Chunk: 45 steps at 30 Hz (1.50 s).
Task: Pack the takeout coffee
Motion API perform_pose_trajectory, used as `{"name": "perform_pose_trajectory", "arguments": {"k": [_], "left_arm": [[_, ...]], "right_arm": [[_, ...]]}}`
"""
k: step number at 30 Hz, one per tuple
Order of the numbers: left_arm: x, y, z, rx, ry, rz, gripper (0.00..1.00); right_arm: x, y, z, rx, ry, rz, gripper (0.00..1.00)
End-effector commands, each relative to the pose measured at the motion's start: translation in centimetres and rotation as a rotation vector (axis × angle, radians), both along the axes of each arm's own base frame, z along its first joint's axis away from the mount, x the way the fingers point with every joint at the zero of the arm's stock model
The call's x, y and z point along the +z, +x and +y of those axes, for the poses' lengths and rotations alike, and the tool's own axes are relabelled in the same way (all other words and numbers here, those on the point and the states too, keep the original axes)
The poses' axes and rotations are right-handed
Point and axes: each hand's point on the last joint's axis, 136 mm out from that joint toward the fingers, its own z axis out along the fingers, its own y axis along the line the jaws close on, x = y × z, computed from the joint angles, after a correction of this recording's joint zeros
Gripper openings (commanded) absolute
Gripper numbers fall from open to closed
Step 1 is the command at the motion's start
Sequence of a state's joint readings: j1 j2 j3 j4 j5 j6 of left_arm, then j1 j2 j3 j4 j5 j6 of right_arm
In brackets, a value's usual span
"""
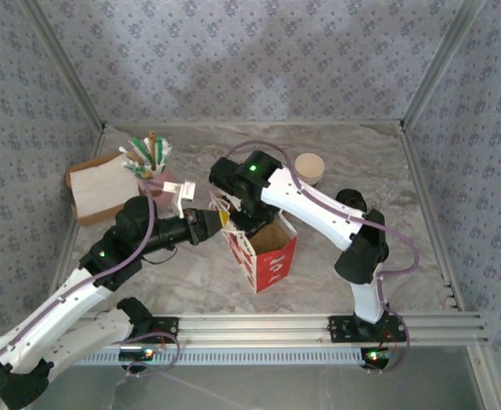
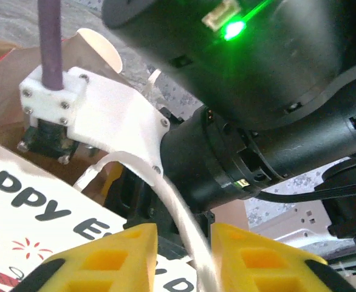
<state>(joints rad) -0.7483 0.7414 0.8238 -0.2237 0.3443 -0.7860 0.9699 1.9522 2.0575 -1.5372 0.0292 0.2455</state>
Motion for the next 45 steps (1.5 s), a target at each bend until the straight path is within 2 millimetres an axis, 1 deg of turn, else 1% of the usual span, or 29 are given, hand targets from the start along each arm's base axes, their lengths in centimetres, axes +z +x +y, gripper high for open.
{"name": "perform_pose_trajectory", "arguments": {"k": [1, 3, 5, 8, 12, 15, 20, 24, 34, 45], "left_arm": [[1.9, -0.6, 0.9, 0.013, -0.011, -0.053, 0.16], [1.5, -0.7, 1.4, 0.029, 0.003, -0.053, 0.06], [1.0, -0.9, 2.0, 0.048, 0.018, -0.048, 0.0], [0.2, -1.0, 2.4, 0.058, 0.031, -0.034, 0.0], [-1.0, -1.1, 2.3, 0.057, 0.038, -0.004, 0.0], [-1.0, -1.1, 2.6, 0.068, 0.034, -0.008, 0.0], [-0.5, -1.0, 2.7, 0.072, 0.031, -0.025, 0.0], [-0.6, -1.0, 2.6, 0.069, 0.039, -0.03, 0.0], [-0.7, -1.0, 2.7, 0.071, 0.039, -0.035, 0.0], [-0.6, -0.9, 2.5, 0.07, 0.03, -0.035, 0.0]], "right_arm": [[1.2, -0.2, -0.6, -0.001, 0.016, -0.01, 0.31], [1.3, -0.1, -0.6, -0.005, 0.021, -0.013, 0.3], [1.5, -0.1, -0.6, -0.007, 0.025, -0.015, 0.31], [1.8, 0.0, -0.7, -0.011, 0.031, -0.019, 0.3], [1.8, 0.1, -0.8, -0.013, 0.032, -0.021, 0.3], [1.3, 0.0, -0.8, -0.017, 0.025, -0.012, 0.31], [-0.1, -0.1, -1.0, -0.014, -0.007, -0.001, 0.3], [-1.2, -0.4, -1.0, -0.007, -0.037, 0.014, 0.31], [-2.6, -0.6, -0.6, -0.015, -0.057, 0.041, 0.31], [-4.7, -0.9, -0.3, -0.038, -0.057, 0.078, 0.31]]}}
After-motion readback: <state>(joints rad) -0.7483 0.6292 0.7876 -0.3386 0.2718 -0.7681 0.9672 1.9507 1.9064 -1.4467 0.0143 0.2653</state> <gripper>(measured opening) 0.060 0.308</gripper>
